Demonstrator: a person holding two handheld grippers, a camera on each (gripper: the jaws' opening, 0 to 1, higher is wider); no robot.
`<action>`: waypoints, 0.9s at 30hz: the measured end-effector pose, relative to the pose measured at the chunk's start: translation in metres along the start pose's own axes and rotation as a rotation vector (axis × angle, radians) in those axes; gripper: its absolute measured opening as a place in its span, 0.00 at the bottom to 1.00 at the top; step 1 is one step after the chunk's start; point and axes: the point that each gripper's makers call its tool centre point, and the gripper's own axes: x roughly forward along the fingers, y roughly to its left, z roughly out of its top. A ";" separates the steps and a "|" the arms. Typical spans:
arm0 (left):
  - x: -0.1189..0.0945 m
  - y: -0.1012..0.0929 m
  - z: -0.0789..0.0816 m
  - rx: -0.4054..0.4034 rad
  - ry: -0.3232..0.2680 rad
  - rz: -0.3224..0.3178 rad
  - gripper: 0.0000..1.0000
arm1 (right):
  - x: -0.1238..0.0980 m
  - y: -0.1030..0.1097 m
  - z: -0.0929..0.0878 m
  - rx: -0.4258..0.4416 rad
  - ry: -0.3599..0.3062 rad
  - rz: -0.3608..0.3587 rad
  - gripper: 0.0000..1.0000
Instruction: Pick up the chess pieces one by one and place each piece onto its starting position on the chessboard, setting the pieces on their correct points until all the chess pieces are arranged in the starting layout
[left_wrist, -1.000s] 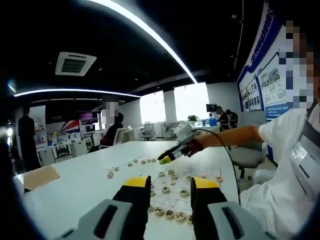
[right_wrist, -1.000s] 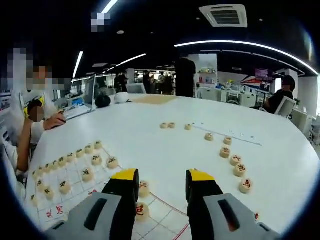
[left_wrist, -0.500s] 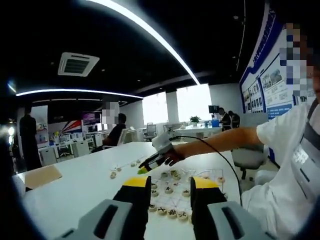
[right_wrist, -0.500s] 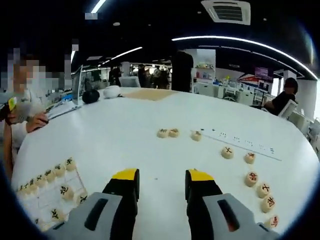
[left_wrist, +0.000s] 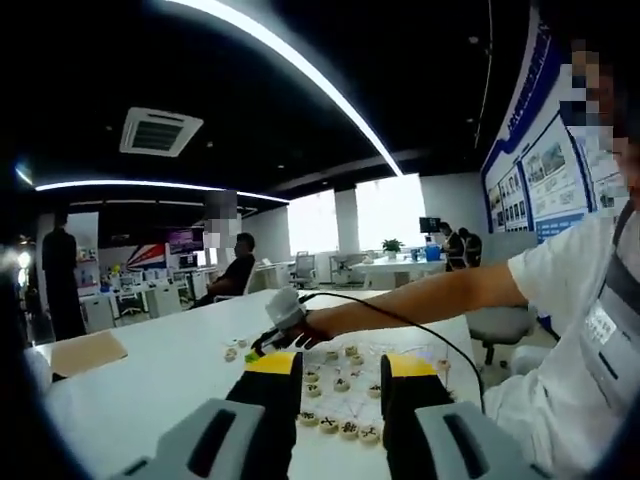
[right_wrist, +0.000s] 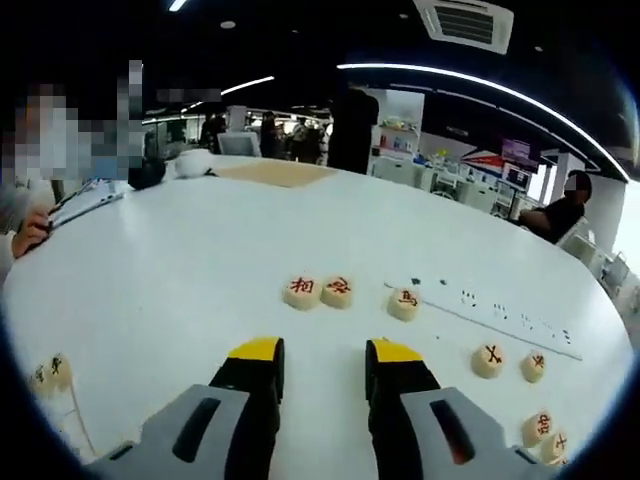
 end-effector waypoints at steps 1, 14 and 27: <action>-0.001 0.001 0.002 -0.005 -0.008 0.001 0.33 | 0.005 -0.002 0.001 0.009 -0.003 -0.009 0.33; 0.000 0.004 0.001 -0.025 -0.016 -0.004 0.33 | 0.029 -0.022 0.014 0.151 -0.046 -0.049 0.32; 0.001 0.004 0.003 -0.026 -0.020 -0.005 0.33 | 0.026 -0.022 0.011 0.092 -0.018 -0.058 0.04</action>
